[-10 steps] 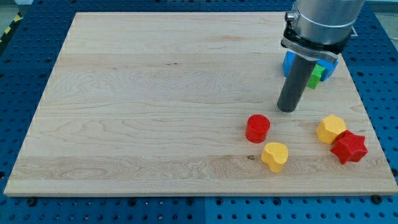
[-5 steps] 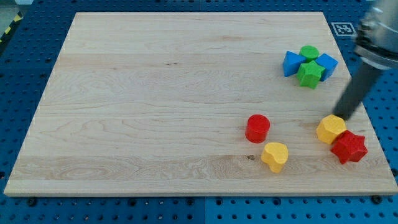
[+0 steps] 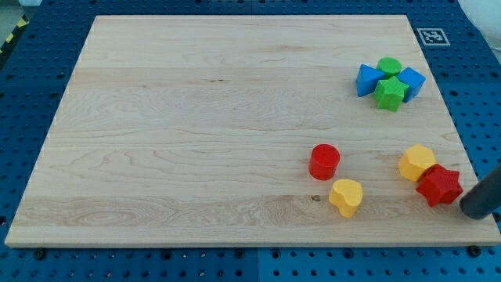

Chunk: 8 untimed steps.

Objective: Slide the yellow hexagon to center

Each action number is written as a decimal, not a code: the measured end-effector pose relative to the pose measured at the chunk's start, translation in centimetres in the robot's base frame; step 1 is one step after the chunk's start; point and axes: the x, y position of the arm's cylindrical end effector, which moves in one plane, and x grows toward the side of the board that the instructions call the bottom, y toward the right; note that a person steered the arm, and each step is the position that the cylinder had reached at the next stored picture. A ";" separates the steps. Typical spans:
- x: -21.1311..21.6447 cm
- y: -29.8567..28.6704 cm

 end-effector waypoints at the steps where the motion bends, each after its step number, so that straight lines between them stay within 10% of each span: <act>1: -1.2 -0.2; 8: -14.4 -12.1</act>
